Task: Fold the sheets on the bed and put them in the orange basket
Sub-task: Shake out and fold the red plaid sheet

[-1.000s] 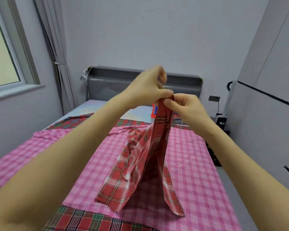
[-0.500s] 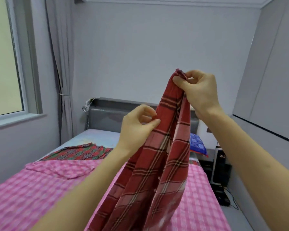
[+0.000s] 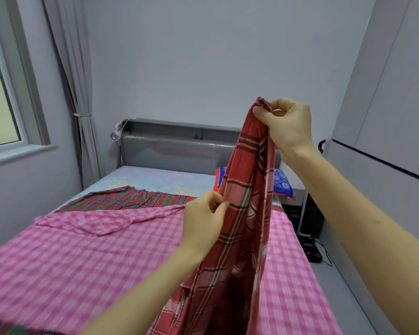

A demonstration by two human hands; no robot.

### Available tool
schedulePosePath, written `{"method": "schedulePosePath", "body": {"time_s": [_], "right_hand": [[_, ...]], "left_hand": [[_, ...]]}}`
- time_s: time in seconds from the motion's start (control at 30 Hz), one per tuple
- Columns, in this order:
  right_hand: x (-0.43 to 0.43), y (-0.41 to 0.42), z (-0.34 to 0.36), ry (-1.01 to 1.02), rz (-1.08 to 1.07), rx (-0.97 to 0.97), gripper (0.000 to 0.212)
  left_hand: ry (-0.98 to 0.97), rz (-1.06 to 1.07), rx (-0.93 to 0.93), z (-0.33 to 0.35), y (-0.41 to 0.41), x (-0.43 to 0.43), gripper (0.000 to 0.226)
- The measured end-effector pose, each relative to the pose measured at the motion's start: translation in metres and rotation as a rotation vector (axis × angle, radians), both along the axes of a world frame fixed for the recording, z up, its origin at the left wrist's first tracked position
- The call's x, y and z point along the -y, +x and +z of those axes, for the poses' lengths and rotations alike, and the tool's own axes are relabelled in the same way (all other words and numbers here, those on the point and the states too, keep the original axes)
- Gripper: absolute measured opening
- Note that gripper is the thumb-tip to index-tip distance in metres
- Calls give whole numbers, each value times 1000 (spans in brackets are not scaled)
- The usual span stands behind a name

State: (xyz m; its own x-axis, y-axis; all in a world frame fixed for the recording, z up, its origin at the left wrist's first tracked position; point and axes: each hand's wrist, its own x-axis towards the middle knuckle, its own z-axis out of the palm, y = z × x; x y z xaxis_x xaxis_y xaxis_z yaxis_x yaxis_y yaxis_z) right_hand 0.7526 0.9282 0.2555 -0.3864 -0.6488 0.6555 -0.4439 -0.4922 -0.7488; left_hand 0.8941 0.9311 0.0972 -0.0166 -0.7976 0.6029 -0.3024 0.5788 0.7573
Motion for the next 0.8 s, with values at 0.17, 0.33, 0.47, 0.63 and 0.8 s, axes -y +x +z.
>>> {"method": "schedulePosePath", "body": {"time_s": [0.17, 0.33, 0.47, 0.63, 0.8], "right_hand": [[-9, -19, -5, 14, -15, 42, 17], [-19, -55, -26, 103, -46, 118, 19], [-33, -103, -86, 548, -97, 60, 22], [-62, -100, -154, 759, -154, -388, 21], [-84, -28, -171, 663, 593, -263, 46]], "left_hand": [[112, -90, -129, -2, -5, -7, 20], [182, -147, -157, 4, -3, -8, 20], [292, -292, -100, -4, 7, -6, 20], [396, -524, 149, -24, 5, -12, 30], [396, -722, 256, -29, -9, -17, 33]]}}
